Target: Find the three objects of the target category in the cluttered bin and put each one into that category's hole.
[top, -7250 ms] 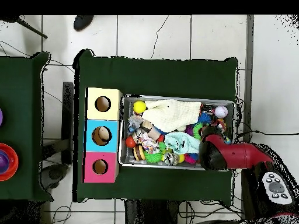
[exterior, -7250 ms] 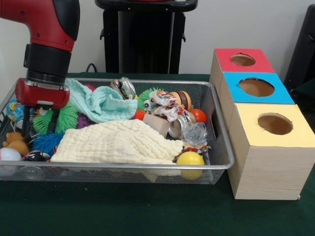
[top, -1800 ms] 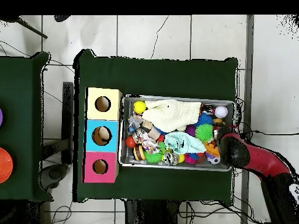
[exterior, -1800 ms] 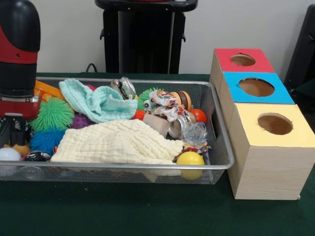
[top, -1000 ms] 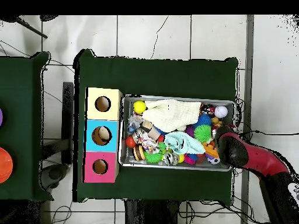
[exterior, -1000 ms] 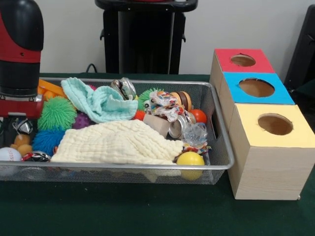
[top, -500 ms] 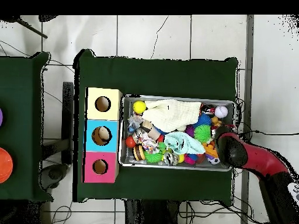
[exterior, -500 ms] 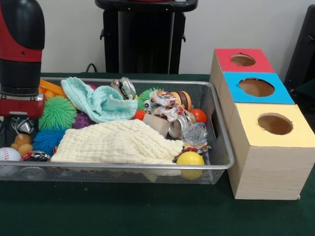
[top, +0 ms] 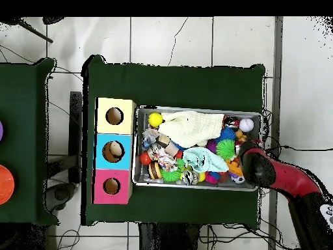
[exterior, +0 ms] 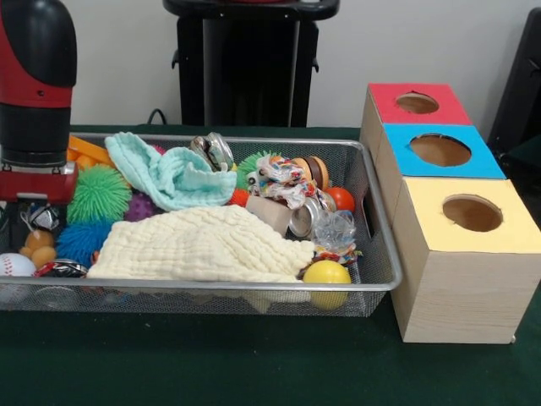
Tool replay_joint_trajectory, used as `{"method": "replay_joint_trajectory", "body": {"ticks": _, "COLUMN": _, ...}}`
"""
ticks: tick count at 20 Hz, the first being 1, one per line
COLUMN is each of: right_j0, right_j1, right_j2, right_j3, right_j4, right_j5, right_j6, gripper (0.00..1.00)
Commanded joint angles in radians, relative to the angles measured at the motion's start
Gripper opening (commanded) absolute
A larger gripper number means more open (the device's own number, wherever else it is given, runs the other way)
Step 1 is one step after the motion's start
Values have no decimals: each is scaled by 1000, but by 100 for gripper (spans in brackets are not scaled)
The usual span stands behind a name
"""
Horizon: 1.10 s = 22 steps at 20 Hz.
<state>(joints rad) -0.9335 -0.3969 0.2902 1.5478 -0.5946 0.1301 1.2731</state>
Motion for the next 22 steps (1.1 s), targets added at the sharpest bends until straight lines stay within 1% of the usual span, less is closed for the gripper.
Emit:
{"method": "replay_joint_trajectory", "body": {"ticks": 1, "right_j0": -18, "right_j1": 134, "right_j2": 69, "right_j3": 59, "right_j4": -44, "right_j5": 144, "right_j6": -32, "gripper": 100}}
{"method": "replay_joint_trajectory", "body": {"ticks": 5, "right_j0": -17, "right_j1": 162, "right_j2": 64, "right_j3": 34, "right_j4": -59, "right_j5": 144, "right_j6": -46, "gripper": 100}}
{"method": "replay_joint_trajectory", "body": {"ticks": 9, "right_j0": -35, "right_j1": 217, "right_j2": 75, "right_j3": 3, "right_j4": -86, "right_j5": 109, "right_j6": -62, "gripper": 100}}
{"method": "replay_joint_trajectory", "body": {"ticks": 14, "right_j0": -15, "right_j1": 203, "right_j2": 61, "right_j3": 1, "right_j4": -97, "right_j5": 120, "right_j6": -67, "gripper": 100}}
{"method": "replay_joint_trajectory", "body": {"ticks": 15, "right_j0": -11, "right_j1": 201, "right_j2": 57, "right_j3": -1, "right_j4": -101, "right_j5": 121, "right_j6": -70, "gripper": 0}}
{"method": "replay_joint_trajectory", "body": {"ticks": 18, "right_j0": -3, "right_j1": 189, "right_j2": 53, "right_j3": 6, "right_j4": -109, "right_j5": 98, "right_j6": -58, "gripper": 0}}
{"method": "replay_joint_trajectory", "body": {"ticks": 20, "right_j0": -5, "right_j1": 166, "right_j2": 65, "right_j3": 27, "right_j4": -115, "right_j5": 90, "right_j6": -60, "gripper": 0}}
{"method": "replay_joint_trajectory", "body": {"ticks": 22, "right_j0": 19, "right_j1": 129, "right_j2": 49, "right_j3": 44, "right_j4": -109, "right_j5": 100, "right_j6": -42, "gripper": 0}}
